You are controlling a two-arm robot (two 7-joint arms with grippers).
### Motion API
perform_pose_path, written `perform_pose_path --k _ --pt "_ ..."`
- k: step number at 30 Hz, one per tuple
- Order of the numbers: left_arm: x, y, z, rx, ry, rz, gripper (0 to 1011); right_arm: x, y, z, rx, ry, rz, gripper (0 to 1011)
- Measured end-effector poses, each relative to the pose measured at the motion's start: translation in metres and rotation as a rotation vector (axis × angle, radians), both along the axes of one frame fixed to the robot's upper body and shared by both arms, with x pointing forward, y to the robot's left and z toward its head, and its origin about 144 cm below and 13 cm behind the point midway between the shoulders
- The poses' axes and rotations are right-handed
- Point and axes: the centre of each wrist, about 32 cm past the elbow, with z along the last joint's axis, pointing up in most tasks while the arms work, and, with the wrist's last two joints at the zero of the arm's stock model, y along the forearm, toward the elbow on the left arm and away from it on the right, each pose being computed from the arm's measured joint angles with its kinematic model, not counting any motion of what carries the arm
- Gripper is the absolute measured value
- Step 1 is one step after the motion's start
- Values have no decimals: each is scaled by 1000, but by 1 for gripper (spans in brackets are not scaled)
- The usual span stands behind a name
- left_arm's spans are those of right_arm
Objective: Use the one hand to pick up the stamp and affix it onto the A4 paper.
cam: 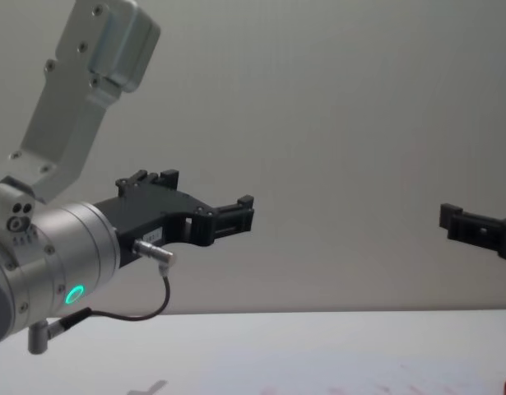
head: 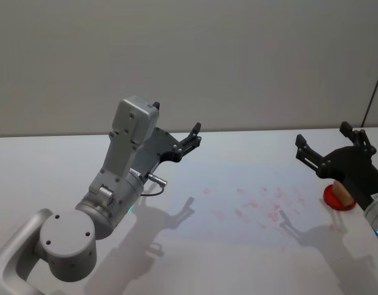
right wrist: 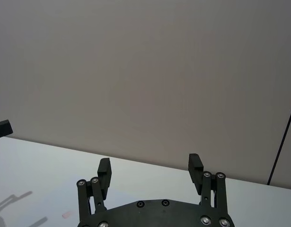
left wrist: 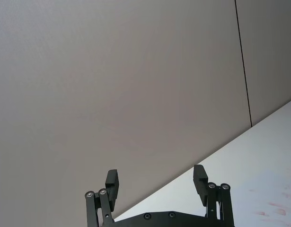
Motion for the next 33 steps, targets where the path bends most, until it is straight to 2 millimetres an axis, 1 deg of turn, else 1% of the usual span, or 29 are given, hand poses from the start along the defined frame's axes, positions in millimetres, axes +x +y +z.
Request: perform_pose_path --k 19,27,33 --pt "0 0 0 0 0 0 1001 0 -1 0 -1 1 0 1001" --pt "0 0 0 0 0 0 1001 3 -8 -1 -4 9 3 1001" --pt "0 0 0 0 0 0 1001 5 -19 -4 -13 24 3 1001"
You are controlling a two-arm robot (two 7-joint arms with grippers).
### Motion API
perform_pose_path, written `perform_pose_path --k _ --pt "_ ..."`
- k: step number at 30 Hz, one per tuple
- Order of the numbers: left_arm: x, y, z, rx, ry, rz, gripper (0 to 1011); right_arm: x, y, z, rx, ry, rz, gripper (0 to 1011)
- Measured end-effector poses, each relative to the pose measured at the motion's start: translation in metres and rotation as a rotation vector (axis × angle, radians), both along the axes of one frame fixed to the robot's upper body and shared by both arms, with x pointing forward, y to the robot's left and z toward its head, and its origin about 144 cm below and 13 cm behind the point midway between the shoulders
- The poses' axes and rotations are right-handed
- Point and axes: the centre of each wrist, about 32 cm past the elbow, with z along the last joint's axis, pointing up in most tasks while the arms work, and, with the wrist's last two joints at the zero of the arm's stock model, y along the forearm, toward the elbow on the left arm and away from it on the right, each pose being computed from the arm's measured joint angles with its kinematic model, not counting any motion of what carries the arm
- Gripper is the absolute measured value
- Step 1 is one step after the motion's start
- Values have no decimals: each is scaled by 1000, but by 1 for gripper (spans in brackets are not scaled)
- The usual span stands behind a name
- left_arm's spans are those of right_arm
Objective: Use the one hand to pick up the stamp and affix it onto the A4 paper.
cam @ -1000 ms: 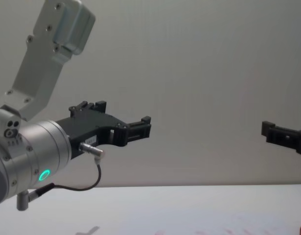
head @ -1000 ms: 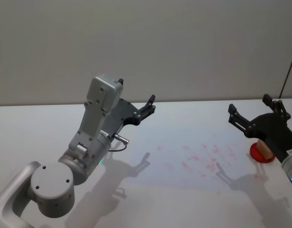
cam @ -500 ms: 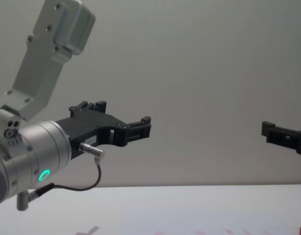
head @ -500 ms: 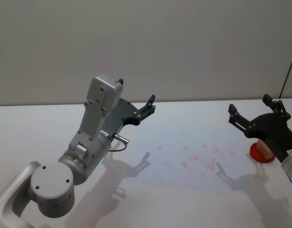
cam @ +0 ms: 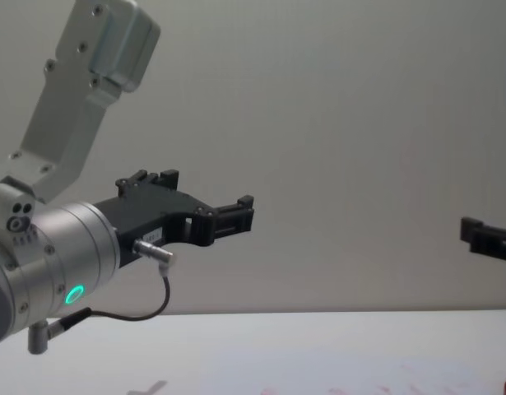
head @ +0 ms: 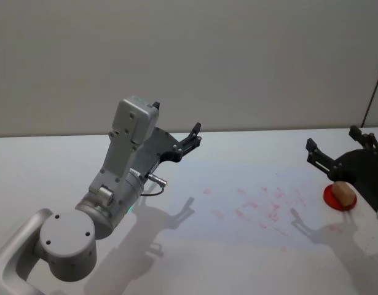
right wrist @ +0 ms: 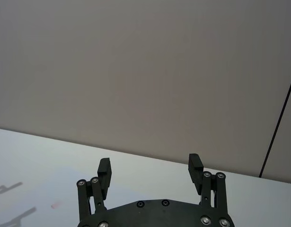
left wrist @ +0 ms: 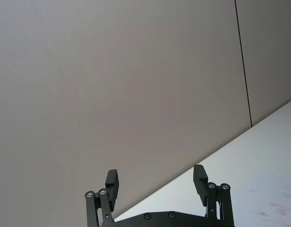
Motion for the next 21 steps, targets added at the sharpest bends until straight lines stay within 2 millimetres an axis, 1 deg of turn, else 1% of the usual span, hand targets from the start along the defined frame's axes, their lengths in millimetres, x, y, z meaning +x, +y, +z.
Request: perform_pose_path --k 15,21 --pt "0 0 0 0 0 0 1001 3 -33 -17 -28 53 -14 1001" --pt "0 0 0 0 0 0 1001 4 -43 -23 -39 68 -27 1001"
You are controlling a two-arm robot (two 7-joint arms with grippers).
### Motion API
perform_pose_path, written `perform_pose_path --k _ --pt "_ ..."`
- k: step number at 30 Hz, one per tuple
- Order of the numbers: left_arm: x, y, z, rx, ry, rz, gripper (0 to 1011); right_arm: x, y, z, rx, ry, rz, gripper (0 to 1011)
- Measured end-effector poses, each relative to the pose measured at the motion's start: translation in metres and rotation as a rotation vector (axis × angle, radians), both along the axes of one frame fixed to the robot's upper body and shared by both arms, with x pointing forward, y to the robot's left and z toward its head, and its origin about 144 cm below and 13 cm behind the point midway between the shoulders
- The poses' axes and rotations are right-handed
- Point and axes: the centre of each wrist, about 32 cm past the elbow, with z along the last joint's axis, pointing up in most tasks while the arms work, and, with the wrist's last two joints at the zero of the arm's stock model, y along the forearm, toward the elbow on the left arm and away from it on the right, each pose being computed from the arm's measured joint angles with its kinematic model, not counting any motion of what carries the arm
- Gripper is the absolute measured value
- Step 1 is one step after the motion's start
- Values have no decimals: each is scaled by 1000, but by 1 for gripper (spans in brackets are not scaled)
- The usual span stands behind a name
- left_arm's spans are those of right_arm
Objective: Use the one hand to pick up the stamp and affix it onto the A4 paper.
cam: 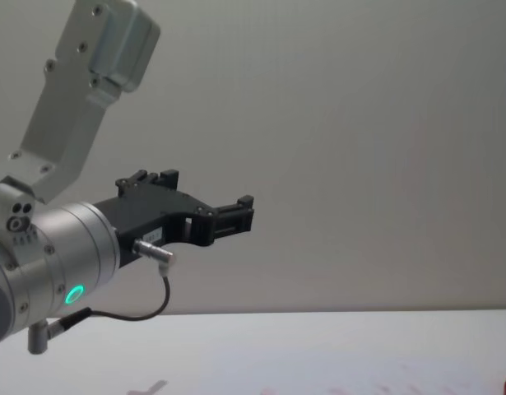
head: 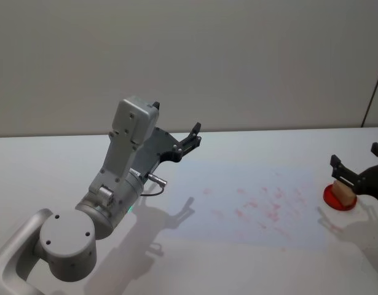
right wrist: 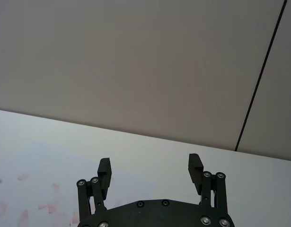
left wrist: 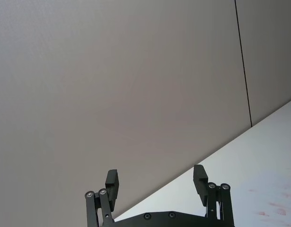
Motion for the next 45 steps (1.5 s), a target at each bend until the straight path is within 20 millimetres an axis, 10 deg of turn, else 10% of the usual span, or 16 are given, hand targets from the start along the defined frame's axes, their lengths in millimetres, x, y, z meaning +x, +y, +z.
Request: perform_pose_path --k 45 --pt "0 0 0 0 0 0 1001 17 -10 -30 -45 160 -38 1001"
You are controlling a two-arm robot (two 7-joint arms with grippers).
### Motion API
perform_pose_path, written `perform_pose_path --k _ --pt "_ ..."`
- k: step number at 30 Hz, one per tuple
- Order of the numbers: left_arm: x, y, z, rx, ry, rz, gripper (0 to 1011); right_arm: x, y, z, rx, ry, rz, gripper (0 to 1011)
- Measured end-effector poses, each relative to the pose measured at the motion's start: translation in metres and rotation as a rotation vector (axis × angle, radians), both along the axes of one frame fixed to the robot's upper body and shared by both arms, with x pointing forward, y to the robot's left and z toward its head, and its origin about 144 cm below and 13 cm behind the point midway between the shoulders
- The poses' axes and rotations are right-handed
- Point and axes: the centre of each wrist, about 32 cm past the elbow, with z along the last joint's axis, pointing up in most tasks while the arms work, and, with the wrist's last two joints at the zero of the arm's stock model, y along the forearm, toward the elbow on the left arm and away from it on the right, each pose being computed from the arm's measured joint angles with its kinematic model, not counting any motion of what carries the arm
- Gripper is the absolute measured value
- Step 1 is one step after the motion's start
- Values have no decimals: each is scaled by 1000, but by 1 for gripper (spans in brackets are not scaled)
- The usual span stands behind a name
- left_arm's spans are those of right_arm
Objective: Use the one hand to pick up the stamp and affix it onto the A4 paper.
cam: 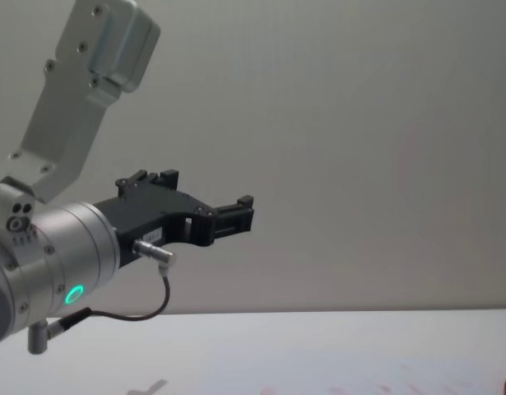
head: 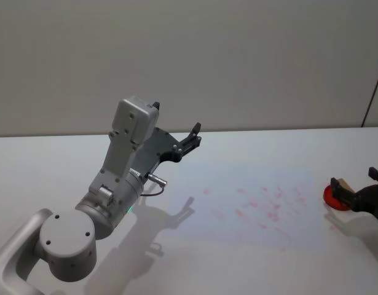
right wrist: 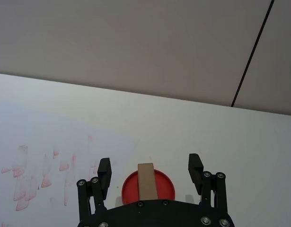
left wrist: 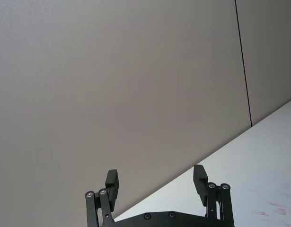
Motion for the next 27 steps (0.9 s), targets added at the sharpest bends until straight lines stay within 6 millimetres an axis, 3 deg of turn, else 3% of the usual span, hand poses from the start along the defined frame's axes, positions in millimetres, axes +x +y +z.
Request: perform_pose_path --k 27 --pt "0 0 0 0 0 0 1001 5 4 -6 -6 64 -25 1001"
